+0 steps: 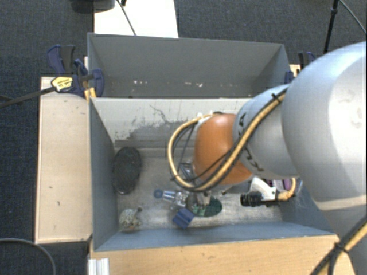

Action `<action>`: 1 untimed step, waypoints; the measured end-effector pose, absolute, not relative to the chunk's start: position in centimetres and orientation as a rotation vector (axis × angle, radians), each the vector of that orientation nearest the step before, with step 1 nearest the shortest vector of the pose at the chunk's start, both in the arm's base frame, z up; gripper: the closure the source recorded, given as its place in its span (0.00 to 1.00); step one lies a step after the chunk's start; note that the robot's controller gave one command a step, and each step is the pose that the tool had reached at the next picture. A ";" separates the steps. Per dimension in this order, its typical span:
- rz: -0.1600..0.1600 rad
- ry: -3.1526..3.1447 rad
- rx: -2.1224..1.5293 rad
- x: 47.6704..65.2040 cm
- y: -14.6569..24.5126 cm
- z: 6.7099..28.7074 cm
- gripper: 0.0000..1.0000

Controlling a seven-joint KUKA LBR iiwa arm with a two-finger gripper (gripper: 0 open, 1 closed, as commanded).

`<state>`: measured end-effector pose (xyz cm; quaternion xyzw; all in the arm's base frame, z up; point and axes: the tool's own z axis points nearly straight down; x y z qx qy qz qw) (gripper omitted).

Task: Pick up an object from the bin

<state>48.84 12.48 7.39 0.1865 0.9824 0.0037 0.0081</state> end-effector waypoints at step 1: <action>0.005 3.112 0.359 49.5 12.5 20.2 1.00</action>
Offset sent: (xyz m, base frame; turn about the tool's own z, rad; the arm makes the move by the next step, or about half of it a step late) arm 0.0049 0.0000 0.1239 -0.1459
